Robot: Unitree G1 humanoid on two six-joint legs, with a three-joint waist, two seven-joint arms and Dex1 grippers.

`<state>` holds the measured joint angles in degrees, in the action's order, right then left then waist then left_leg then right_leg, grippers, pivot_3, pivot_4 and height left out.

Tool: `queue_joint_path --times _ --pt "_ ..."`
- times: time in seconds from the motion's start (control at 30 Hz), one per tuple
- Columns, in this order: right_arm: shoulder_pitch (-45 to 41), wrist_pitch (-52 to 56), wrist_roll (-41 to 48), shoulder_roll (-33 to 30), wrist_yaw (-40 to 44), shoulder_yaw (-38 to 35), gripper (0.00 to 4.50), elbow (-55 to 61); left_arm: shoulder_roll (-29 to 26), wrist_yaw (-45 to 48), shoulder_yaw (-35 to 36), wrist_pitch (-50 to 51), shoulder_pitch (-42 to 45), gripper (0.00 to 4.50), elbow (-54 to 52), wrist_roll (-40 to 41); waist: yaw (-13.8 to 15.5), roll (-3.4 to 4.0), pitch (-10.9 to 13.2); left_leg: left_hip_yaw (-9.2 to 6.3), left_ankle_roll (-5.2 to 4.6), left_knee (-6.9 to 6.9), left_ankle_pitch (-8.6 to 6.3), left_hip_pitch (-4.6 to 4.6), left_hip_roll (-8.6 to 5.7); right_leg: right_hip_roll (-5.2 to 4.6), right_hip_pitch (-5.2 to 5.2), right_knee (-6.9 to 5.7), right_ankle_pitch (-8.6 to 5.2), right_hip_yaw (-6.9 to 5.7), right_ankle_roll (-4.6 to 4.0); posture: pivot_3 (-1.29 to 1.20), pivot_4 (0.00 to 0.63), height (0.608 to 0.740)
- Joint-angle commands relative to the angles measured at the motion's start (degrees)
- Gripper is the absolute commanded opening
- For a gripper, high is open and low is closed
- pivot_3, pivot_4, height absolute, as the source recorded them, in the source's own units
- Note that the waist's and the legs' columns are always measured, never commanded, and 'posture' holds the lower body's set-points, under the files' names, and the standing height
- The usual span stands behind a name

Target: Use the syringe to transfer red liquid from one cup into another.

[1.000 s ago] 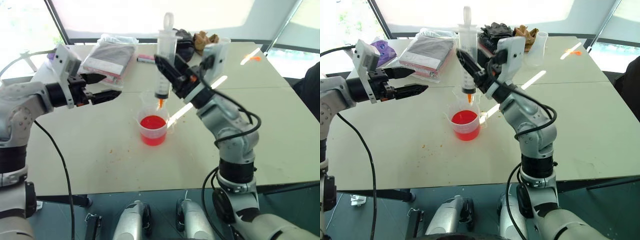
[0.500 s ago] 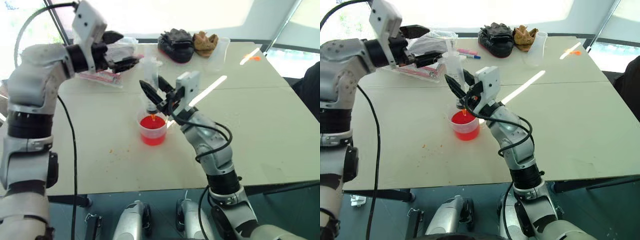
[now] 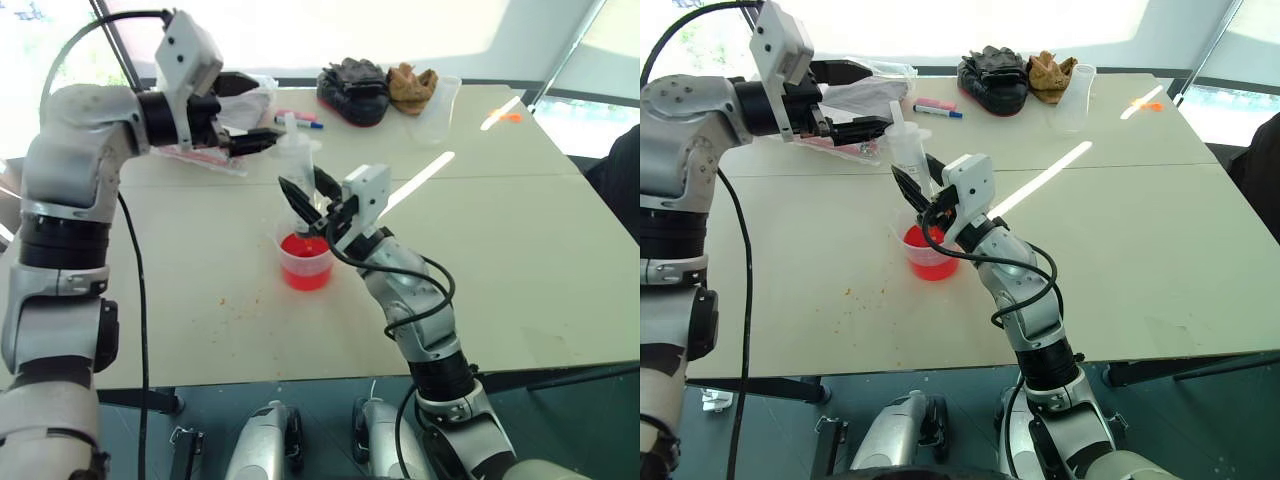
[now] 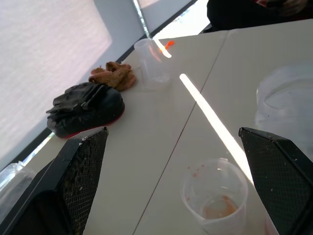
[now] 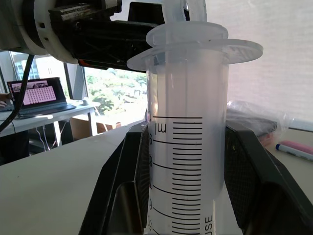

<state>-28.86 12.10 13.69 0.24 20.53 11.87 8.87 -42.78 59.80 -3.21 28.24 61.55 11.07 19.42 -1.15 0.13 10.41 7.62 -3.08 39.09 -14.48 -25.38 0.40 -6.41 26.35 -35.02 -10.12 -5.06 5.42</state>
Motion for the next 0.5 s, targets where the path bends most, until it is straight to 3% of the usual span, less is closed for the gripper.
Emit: queue_joint_path --times 0.03,0.5 --pt "-0.51 -0.98 0.45 0.89 -0.21 -0.82 1.50 1.27 -1.98 1.15 2.92 0.02 0.73 4.50 -1.89 0.74 -0.02 0.00 0.00 0.00 0.00 0.00 0.00 0.00 0.00 0.00 0.00 0.00 0.00 0.00 0.00 0.00 0.150 0.740" --pt "-0.53 -0.27 0.52 1.45 0.31 -0.96 1.50 0.75 0.03 1.17 4.24 2.75 0.00 4.50 -4.21 3.39 0.08 0.00 0.00 -0.01 -0.01 0.03 0.00 0.00 0.00 0.00 -0.02 -0.04 0.00 0.01 0.00 0.00 0.150 0.740"
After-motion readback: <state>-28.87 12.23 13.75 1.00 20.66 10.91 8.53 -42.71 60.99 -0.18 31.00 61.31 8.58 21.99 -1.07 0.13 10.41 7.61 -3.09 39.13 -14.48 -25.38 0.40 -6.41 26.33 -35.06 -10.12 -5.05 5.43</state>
